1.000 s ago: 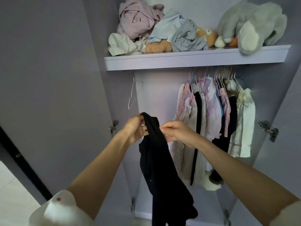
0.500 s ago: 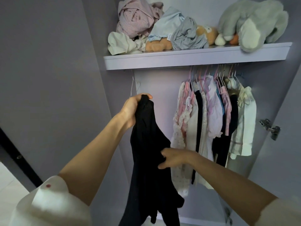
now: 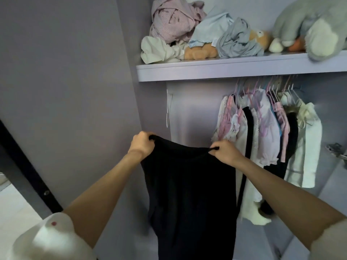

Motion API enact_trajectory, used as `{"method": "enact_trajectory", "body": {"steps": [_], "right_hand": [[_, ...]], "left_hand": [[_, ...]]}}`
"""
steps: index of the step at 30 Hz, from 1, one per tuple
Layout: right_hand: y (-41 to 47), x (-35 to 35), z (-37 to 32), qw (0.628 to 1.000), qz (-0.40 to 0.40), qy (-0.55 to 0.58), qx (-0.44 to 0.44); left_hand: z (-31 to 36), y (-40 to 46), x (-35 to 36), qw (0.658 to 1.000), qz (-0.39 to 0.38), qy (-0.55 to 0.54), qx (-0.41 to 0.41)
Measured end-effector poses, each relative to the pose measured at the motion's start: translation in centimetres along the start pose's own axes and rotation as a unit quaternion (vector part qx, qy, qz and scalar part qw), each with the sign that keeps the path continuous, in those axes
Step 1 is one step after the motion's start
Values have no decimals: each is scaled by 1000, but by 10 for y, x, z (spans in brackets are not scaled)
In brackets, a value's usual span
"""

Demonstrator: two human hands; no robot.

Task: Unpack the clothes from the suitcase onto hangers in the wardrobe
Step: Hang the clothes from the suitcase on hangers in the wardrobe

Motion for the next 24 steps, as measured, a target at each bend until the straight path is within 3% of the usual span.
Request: {"method": "enact_trajectory", "body": {"steps": [2, 5, 7, 9, 11, 13, 17, 20, 24], "right_hand": [[7, 14, -1, 998, -39, -35, 14], [24, 37, -2, 999, -24, -29, 30], [30, 46, -5, 999, -15, 3, 39], [43, 59, -9, 998, -35, 28, 39], [55, 66, -13, 996, -67, 40, 44], [76, 81, -10, 991, -107, 45, 61], [116, 110, 0, 981, -131, 92, 111], [158, 127, -3, 967, -97, 199, 123], [220, 132, -29, 914, -15, 384, 132]], "left_hand": [[-9, 4, 2, 999, 27, 35, -22], [-21, 15, 9, 992, 2, 81, -92], [-26, 21, 15, 984, -12, -78, -158], [-32, 26, 25, 923, -29, -302, -236], [-35, 31, 31, 887, -13, -383, -258], [-41, 43, 41, 906, 19, -346, -241], [-48, 75, 58, 975, 73, -138, -158], [-48, 97, 69, 989, 86, -24, -120], [-46, 120, 82, 986, 93, 87, -103]]}}
Point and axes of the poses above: each hand's wrist, its own y-axis towards the middle knuckle, its own x-axis out of the palm, z = x × y, the point moved 1 cm from there along y, towards the middle knuckle, and after that the axes turned 2 degrees about z, right-handed, at the moved point
